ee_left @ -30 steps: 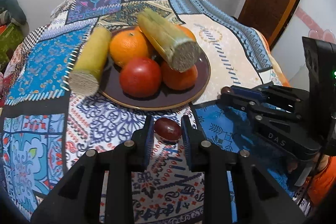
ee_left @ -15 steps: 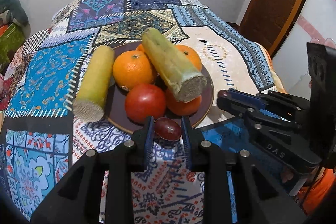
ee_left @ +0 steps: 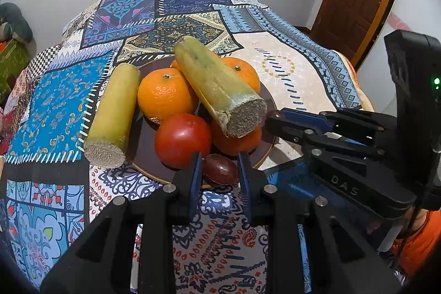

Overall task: Organize fruits
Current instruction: 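Carry both dates with both grippers to the plate rim, then lower the dates onto the plate and open both grippers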

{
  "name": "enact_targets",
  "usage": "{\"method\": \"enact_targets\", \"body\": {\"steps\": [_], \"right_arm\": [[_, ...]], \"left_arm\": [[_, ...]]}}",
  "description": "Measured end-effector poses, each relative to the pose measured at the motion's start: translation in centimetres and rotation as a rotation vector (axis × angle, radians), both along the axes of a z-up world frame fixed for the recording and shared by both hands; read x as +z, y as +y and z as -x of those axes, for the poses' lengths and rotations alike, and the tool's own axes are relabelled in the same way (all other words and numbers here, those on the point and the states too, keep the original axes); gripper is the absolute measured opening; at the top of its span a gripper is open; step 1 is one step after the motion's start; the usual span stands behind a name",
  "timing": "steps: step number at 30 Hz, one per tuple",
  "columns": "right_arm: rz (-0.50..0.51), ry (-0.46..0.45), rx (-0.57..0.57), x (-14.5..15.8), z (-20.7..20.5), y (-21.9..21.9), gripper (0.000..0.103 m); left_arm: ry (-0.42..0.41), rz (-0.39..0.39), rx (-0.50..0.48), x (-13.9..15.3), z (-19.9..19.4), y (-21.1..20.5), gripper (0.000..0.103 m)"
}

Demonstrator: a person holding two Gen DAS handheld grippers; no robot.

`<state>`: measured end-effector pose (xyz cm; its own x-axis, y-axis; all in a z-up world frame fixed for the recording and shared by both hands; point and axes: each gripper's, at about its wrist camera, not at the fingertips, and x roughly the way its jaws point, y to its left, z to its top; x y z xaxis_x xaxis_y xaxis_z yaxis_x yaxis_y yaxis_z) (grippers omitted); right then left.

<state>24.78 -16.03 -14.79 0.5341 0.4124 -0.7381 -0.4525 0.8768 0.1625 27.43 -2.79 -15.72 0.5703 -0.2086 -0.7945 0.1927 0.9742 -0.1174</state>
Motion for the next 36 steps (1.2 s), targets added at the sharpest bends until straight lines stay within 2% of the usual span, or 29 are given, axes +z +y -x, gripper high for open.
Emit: {"method": "enact_targets", "body": {"steps": [12, 17, 24, 31, 36], "right_arm": [[0.003, 0.029, -0.009, -0.4, -0.5, 0.0, 0.018], [-0.006, 0.03, -0.017, -0.3, -0.6, -0.4, 0.026], [-0.02, 0.009, -0.023, 0.8, 0.3, -1.1, 0.026], [-0.046, -0.053, -0.037, 4.0, 2.9, -1.6, 0.026], [-0.08, -0.12, -0.047, 7.5, 6.0, -2.1, 0.027]], "left_arm": [[-0.01, 0.003, 0.012, -0.1, 0.1, -0.1, 0.027], [-0.005, 0.009, 0.016, -0.1, 0.2, -0.1, 0.027], [0.002, 0.006, 0.024, -0.1, 0.7, 0.4, 0.027], [-0.062, 0.0, 0.046, 2.5, 3.1, 1.0, 0.027], [-0.156, 0.007, 0.063, 6.4, 6.2, 1.3, 0.027]]}}
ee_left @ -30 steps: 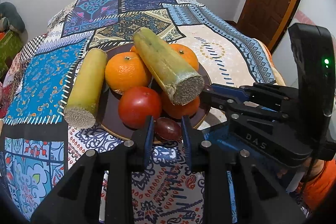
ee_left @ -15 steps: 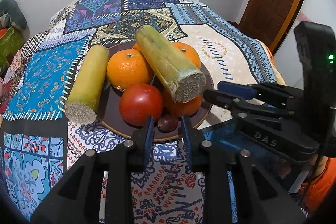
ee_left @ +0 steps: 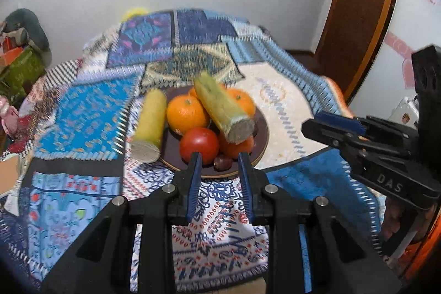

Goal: Organize fruits

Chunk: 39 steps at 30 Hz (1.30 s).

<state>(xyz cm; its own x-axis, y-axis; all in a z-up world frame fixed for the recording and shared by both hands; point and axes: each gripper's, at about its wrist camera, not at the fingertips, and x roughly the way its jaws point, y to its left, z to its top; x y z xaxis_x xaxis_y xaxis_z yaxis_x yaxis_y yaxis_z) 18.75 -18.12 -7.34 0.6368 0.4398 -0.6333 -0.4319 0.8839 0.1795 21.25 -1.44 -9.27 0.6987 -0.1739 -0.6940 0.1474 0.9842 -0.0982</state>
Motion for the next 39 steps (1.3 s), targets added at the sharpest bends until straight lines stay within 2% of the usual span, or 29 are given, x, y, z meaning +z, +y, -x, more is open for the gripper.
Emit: {"method": "enact_targets", "body": {"steps": [5, 14, 16, 19, 21, 23, 25, 28, 30, 32, 33, 37, 39], "right_arm": [[-0.042, -0.088, -0.014, 4.0, 3.7, -0.5, 0.027], [-0.098, -0.278, -0.012, 10.6, 11.3, -0.2, 0.029], [-0.103, -0.314, -0.014, 11.4, 12.7, -0.1, 0.033], [-0.107, -0.358, -0.013, 12.2, 14.6, 0.2, 0.039], [-0.113, -0.379, -0.017, 12.5, 15.4, 0.4, 0.045], [-0.111, -0.404, -0.033, 12.5, 16.0, 0.4, 0.055], [-0.101, -0.429, -0.051, 12.4, 16.6, 0.6, 0.061], [-0.095, -0.45, -0.075, 12.3, 17.0, 0.6, 0.075], [-0.085, -0.468, -0.093, 12.3, 17.5, 0.5, 0.079], [-0.076, -0.484, -0.106, 12.3, 17.9, 0.6, 0.084], [-0.074, -0.488, -0.113, 12.4, 18.1, 0.5, 0.086], [-0.081, -0.509, -0.147, 12.4, 18.7, 0.3, 0.102], [-0.078, -0.523, -0.162, 12.5, 19.1, 0.1, 0.103]], "left_arm": [[-0.101, 0.023, 0.019, 4.2, 3.8, 0.8, 0.027], [-0.347, 0.054, 0.051, 12.2, 13.0, 2.4, 0.031], [-0.401, 0.048, 0.059, 13.4, 15.0, 2.4, 0.036], [-0.481, 0.026, 0.082, 14.8, 17.8, 2.4, 0.05], [-0.52, 0.025, 0.097, 15.5, 19.3, 2.5, 0.058], [-0.533, 0.033, 0.095, 15.8, 20.1, 2.5, 0.06], [-0.541, 0.031, 0.102, 15.9, 20.7, 2.6, 0.066], [-0.563, 0.0, 0.121, 15.9, 21.5, 2.3, 0.076], [-0.569, -0.008, 0.127, 15.8, 21.8, 2.2, 0.086], [-0.573, -0.004, 0.132, 15.6, 22.0, 2.2, 0.09], [-0.573, -0.003, 0.135, 15.6, 22.1, 2.2, 0.094], [-0.585, -0.011, 0.137, 15.3, 22.7, 2.0, 0.1], [-0.595, -0.019, 0.144, 15.2, 23.0, 1.9, 0.103]]}}
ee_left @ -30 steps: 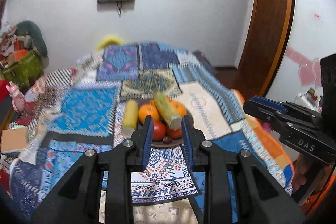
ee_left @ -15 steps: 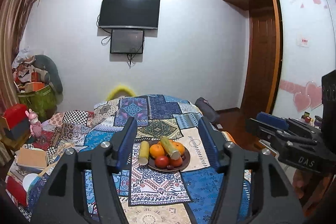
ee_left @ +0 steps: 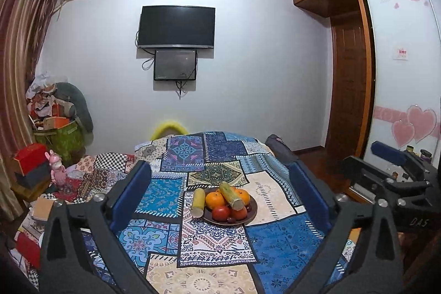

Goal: Organize fruits

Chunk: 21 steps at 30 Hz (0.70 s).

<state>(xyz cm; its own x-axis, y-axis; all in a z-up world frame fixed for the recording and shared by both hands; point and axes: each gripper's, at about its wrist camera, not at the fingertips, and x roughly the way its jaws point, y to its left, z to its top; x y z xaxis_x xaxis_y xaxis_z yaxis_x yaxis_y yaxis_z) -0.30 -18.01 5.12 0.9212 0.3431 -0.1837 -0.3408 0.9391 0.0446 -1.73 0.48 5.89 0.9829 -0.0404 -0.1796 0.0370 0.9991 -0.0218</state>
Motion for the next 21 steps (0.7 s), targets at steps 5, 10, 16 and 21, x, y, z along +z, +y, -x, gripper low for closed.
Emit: {"method": "enact_targets", "body": {"steps": [5, 10, 16, 21], "right_arm": [[0.002, -0.009, 0.0, -0.04, 0.51, -0.22, 0.103], [-0.002, -0.011, -0.001, -0.06, 0.76, -0.4, 0.103], [0.008, -0.016, -0.005, -0.07, 0.91, -0.26, 0.103], [0.011, -0.019, -0.007, -0.02, 1.12, -0.15, 0.103]], "left_arm": [[0.005, -0.005, -0.002, -0.2, 0.28, -0.28, 0.103], [0.007, -0.003, 0.0, -0.26, 0.22, -0.19, 0.103], [0.005, -0.009, 0.005, -0.4, 0.31, -0.29, 0.103], [0.006, -0.007, 0.008, -0.62, 0.24, -0.3, 0.103]]}}
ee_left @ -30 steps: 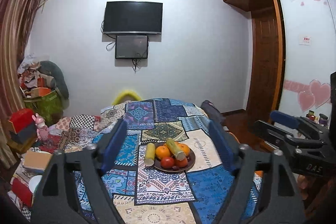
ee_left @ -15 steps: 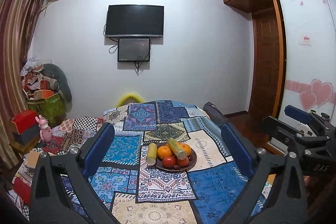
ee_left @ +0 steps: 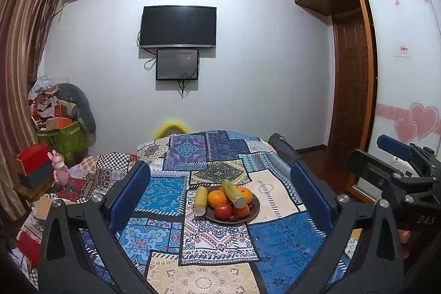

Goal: Organize fruits

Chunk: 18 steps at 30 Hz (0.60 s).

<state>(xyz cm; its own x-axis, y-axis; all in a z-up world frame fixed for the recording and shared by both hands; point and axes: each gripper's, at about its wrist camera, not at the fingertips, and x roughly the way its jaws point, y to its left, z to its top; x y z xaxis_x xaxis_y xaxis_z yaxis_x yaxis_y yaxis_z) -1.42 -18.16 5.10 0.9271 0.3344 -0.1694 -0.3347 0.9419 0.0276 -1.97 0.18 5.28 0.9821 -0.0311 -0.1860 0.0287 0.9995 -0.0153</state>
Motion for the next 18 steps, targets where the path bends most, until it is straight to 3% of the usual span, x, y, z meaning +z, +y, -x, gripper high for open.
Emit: {"method": "enact_targets", "body": {"steps": [18], "right_arm": [[0.004, -0.005, -0.015, 0.3, 0.16, 0.14, 0.103]], "left_arm": [[0.001, 0.011, 0.0, 0.12, -0.15, 0.36, 0.103]]}}
